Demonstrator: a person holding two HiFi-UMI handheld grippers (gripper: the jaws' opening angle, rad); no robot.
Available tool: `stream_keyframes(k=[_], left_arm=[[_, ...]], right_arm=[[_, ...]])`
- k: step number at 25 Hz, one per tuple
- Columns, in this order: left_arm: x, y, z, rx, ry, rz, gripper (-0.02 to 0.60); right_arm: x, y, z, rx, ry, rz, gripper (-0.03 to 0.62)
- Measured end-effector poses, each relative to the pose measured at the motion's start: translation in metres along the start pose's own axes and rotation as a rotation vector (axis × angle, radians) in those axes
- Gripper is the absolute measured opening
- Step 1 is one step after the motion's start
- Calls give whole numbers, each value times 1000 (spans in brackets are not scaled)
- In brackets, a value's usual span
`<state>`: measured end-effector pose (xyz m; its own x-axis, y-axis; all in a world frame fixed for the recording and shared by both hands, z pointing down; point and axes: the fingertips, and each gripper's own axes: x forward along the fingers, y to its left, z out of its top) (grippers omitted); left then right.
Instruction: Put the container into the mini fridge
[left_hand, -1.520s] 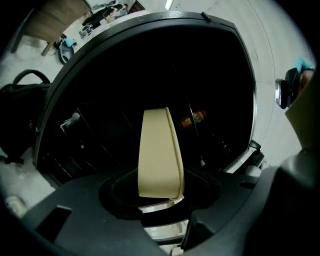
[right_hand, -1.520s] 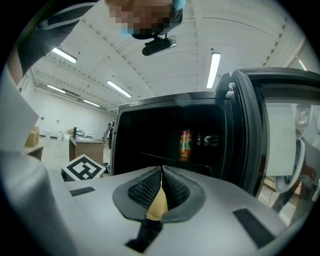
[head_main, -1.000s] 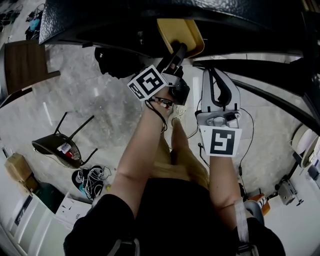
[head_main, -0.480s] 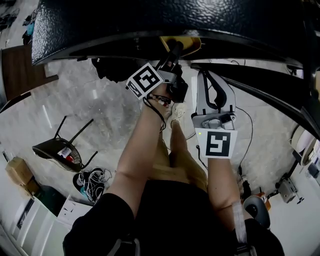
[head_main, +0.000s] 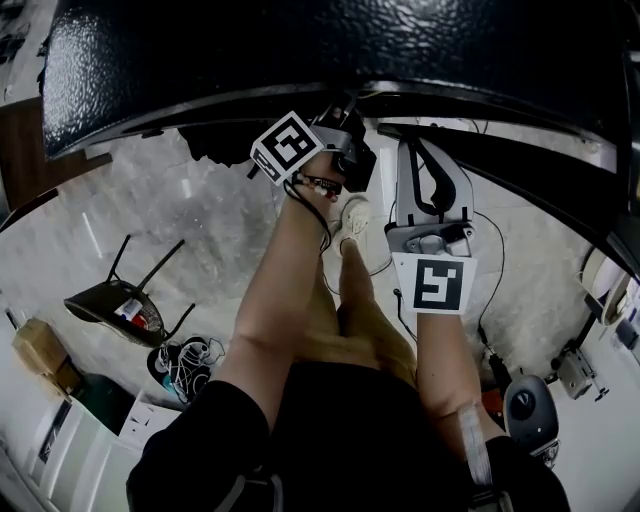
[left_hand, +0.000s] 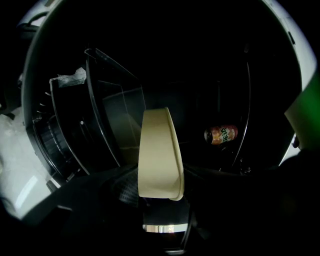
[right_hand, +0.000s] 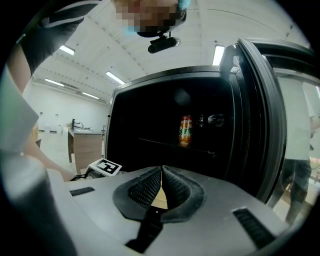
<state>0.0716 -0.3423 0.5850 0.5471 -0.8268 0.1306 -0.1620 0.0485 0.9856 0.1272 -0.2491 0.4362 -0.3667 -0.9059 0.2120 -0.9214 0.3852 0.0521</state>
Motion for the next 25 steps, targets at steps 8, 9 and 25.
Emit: stream_keyframes(k=[8,9,25], left_arm=[[15,-3,0,7,22,-33,224],[17,-4,0,4,22,-33,224],[15,-11,7,-42,-13,-29,275]], right_arm=[[10,-2,2,-4,-14,-4,36],[12,-3,4,-7,-18,-3,35],[18,-8,18,-12,-38,-21,35]])
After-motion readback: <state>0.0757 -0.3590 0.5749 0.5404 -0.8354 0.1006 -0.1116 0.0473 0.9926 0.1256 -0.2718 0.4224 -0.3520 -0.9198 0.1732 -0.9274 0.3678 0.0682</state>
